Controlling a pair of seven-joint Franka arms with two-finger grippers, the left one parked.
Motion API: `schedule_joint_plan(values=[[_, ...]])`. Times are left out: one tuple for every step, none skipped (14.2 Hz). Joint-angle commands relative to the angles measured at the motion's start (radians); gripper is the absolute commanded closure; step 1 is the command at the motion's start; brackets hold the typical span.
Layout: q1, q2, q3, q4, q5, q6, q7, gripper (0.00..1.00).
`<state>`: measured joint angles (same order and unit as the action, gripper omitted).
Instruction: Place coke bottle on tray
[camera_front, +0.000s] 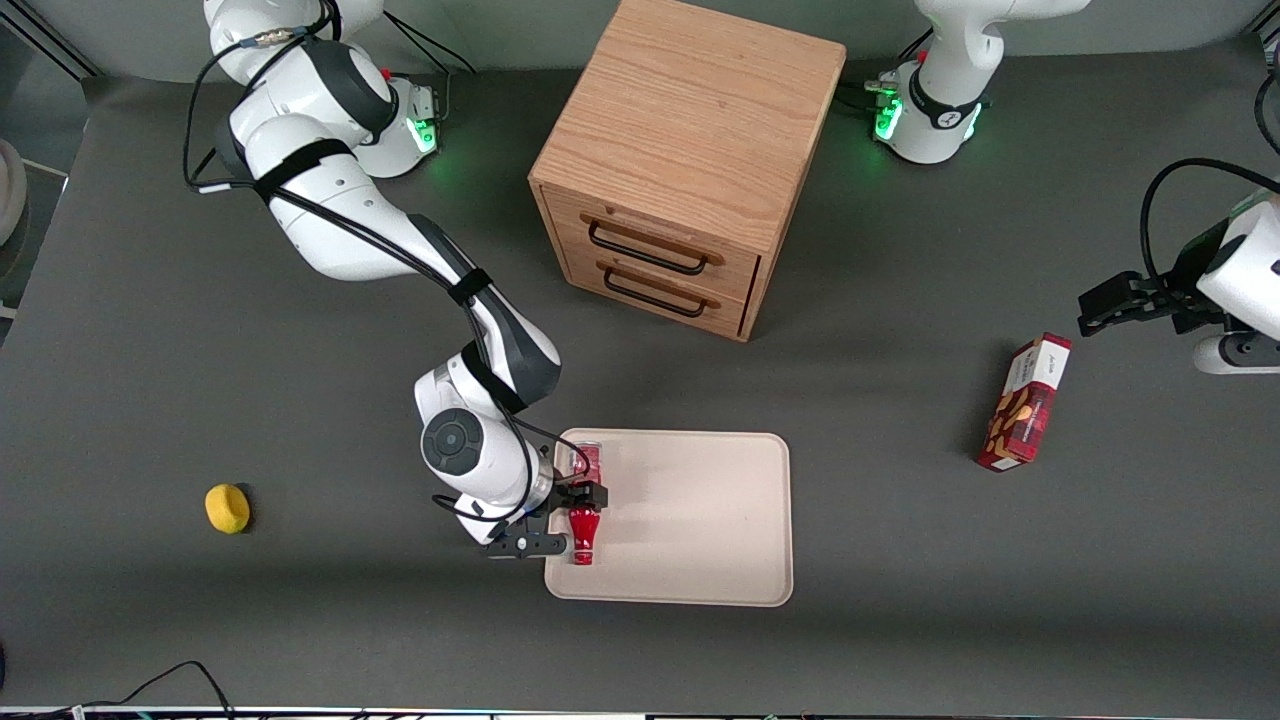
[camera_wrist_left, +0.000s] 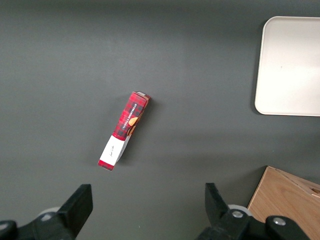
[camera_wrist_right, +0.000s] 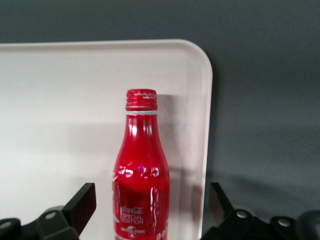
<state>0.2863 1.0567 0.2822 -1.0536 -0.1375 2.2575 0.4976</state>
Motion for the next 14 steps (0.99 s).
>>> schedule_joint_plan(values=[[0.007, -0.009, -0.005, -0.005, -0.020, -0.004, -0.004, 0.00], [0.007, -0.008, -0.005, -0.006, -0.021, -0.003, -0.004, 0.00], [0.008, -0.007, -0.005, -0.008, -0.022, -0.002, -0.004, 0.00], [0.007, -0.012, -0.005, -0.008, -0.021, -0.004, -0.004, 0.00], [0.002, -0.029, -0.003, -0.008, -0.021, -0.012, -0.011, 0.00], [-0.003, -0.064, -0.002, -0.011, -0.019, -0.036, -0.007, 0.00], [-0.006, -0.123, -0.001, -0.011, -0.011, -0.120, 0.001, 0.00], [-0.010, -0.174, -0.001, -0.014, -0.008, -0.178, 0.002, 0.00], [-0.013, -0.222, -0.003, -0.014, -0.008, -0.247, 0.006, 0.00], [-0.025, -0.268, -0.003, -0.014, -0.008, -0.322, 0.007, 0.00], [-0.042, -0.320, -0.005, -0.016, -0.008, -0.399, 0.007, 0.00], [-0.059, -0.377, -0.005, -0.016, -0.005, -0.482, 0.007, 0.00], [-0.067, -0.433, -0.008, -0.016, -0.002, -0.571, 0.009, 0.00], [-0.076, -0.489, -0.027, -0.014, -0.002, -0.654, 0.003, 0.00]])
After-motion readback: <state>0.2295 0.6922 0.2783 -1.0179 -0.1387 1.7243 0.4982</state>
